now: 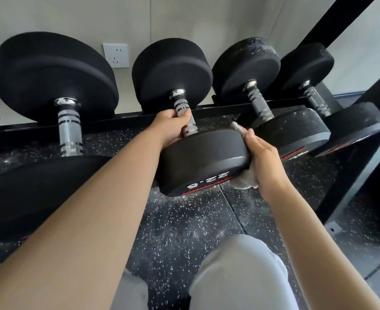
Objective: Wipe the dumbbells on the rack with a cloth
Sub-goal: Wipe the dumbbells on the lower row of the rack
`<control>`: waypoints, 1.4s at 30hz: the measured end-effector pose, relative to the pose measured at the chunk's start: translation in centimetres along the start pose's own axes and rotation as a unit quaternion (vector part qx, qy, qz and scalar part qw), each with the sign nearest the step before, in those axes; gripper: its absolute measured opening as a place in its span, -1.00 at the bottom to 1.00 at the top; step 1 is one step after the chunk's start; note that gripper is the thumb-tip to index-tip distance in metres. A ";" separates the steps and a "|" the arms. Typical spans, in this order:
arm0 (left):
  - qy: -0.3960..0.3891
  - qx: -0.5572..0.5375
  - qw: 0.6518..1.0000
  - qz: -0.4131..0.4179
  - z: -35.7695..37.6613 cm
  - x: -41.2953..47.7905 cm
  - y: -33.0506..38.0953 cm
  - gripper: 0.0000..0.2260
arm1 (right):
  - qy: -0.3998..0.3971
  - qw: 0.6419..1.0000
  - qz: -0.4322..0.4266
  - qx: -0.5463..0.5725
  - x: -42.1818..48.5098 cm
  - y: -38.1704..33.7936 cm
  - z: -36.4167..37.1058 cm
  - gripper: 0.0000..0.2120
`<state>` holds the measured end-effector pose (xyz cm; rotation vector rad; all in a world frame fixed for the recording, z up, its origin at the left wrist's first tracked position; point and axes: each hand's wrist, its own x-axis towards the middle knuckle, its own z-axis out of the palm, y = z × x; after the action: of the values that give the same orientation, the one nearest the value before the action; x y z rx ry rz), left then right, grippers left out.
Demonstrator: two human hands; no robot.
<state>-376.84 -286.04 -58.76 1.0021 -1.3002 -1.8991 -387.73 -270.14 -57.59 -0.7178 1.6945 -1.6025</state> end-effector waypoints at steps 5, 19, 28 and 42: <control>0.011 0.060 0.998 0.003 -0.1 -0.1 0.0 -0.79 | 0.037 0.911 -0.258 -0.320 -1.2 0.3 2.0 -0.67; 0.004 0.011 1.000 -0.005 0.1 0.1 -0.1 -0.73 | 0.018 0.996 -0.062 -0.062 -0.1 -0.1 0.7 -0.73; 0.020 -0.009 1.000 -0.013 0.1 0.2 0.0 -0.77 | -0.007 0.998 0.001 -0.063 0.9 0.5 -0.3 -0.66; 0.061 0.052 0.997 -0.015 0.0 0.4 0.0 -0.82 | -0.041 0.799 -0.444 -0.404 -0.4 -0.9 2.5 -0.69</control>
<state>-377.00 -286.38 -58.86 1.1780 -1.3305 -1.7788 -385.59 -271.41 -56.61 -2.2409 2.1021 -1.2309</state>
